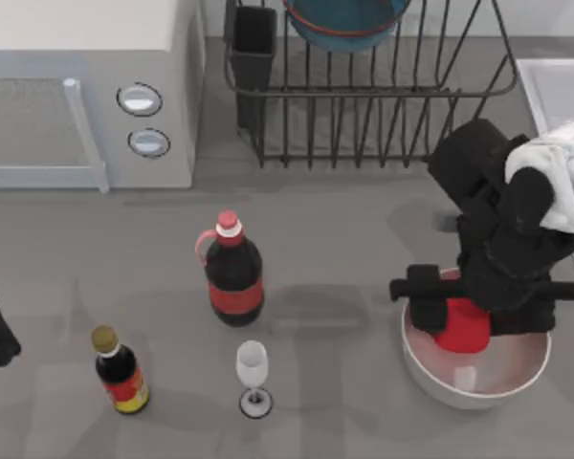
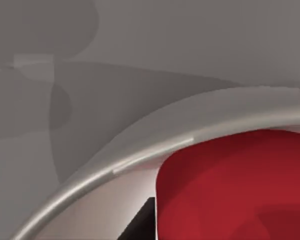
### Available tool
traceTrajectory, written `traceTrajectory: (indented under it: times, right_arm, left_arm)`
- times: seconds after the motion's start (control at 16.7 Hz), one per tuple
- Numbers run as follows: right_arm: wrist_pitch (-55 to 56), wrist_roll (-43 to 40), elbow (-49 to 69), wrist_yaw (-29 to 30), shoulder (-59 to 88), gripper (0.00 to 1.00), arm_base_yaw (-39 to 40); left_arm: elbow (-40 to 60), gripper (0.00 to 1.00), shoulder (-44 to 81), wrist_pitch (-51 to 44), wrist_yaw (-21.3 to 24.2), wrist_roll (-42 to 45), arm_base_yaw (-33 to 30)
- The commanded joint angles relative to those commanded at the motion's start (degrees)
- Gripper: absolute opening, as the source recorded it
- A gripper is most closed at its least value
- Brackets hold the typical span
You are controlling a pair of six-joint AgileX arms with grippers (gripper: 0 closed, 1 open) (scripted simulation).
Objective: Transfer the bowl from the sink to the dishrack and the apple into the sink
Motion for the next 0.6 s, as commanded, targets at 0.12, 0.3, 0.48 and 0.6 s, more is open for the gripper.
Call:
traceTrajectory:
  times: [0.12, 0.3, 0.48, 0.6]
  right_arm:
    - [0.3, 0.0, -0.3, 0.0, 0.3, 1.00, 0.0]
    - [0.3, 0.0, -0.3, 0.0, 0.3, 0.92, 0.0]
    - [0.3, 0.0, -0.3, 0.0, 0.3, 0.70, 0.0]
    - [0.3, 0.0, -0.3, 0.0, 0.3, 0.55, 0.0]
  left_arm:
    - [0.0, 1.00, 0.0, 0.0, 0.0, 0.0, 0.0]
    - [0.0, 1.00, 0.0, 0.0, 0.0, 0.0, 0.0]
    - [0.0, 1.00, 0.0, 0.0, 0.0, 0.0, 0.0]
    - [0.0, 1.00, 0.0, 0.0, 0.0, 0.0, 0.0]
